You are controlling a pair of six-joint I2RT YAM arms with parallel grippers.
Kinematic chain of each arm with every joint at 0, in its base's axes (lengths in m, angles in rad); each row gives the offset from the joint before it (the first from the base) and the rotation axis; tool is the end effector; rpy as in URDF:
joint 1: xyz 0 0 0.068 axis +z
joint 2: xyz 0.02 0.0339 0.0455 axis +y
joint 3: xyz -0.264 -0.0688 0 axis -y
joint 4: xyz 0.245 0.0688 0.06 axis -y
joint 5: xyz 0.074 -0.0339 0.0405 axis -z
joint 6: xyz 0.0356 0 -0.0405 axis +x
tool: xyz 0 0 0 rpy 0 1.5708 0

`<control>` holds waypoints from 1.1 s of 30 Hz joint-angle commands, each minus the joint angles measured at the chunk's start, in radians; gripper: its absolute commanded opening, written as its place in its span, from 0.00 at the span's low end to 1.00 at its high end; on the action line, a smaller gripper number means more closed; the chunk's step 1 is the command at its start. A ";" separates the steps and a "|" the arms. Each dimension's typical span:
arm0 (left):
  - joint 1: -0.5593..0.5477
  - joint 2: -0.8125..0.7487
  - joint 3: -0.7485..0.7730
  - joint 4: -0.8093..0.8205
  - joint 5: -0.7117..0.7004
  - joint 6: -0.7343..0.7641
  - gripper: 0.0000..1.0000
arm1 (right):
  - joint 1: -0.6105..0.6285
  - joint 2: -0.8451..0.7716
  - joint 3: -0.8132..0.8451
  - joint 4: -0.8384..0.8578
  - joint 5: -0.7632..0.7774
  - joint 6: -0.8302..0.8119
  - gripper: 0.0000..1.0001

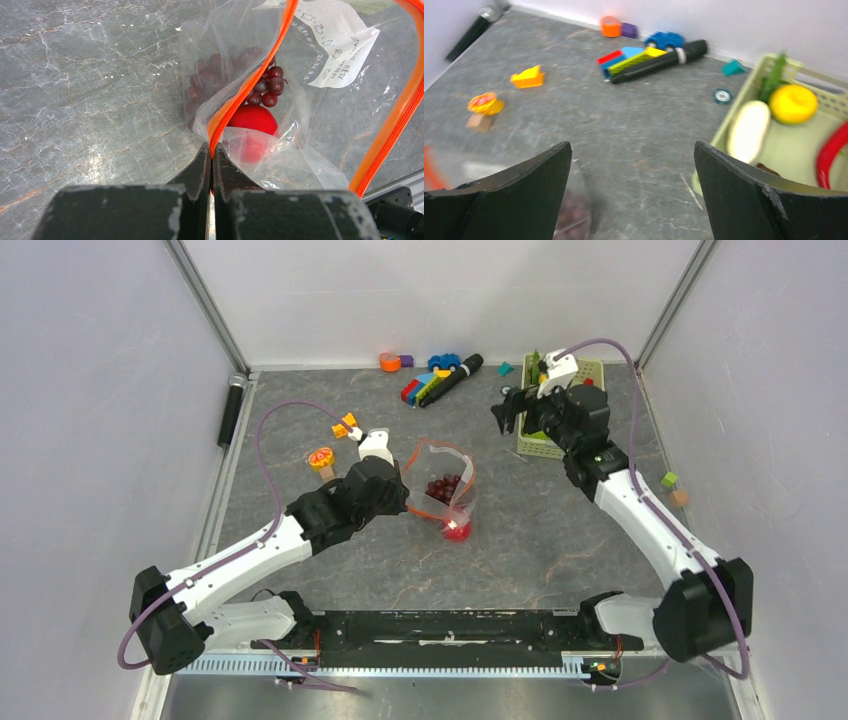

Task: Place the food in the zip-top bag and seal the zipper
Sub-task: Pick up the fake vegetable from the bin.

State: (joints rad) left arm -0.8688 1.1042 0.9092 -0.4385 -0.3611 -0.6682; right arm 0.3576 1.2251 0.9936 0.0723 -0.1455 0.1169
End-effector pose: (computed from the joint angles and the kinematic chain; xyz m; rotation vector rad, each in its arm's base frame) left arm 0.1644 -0.1749 0.2971 0.0179 2.1983 -0.4830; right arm 0.2704 0.1066 0.3468 -0.3177 1.7227 0.4741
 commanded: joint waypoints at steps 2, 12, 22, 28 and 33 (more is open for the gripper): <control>0.007 -0.004 -0.003 0.040 0.012 0.027 0.02 | -0.157 0.166 0.107 0.050 0.028 0.112 0.98; 0.011 0.038 0.012 0.047 0.025 0.031 0.02 | -0.321 0.635 0.434 0.016 0.024 0.066 0.98; 0.017 0.069 0.025 0.039 0.034 0.033 0.02 | -0.342 0.814 0.461 0.113 0.065 0.028 0.98; 0.017 0.079 0.029 0.049 0.051 0.026 0.02 | -0.347 0.871 0.460 0.154 0.053 0.045 0.98; 0.018 0.089 0.034 0.048 0.058 0.026 0.02 | -0.347 0.915 0.471 0.153 0.061 0.058 0.98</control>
State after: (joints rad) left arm -0.8574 1.1835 0.9096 -0.4164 -0.3164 -0.6647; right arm 0.0139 2.1048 1.4425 0.1806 -0.0902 0.1627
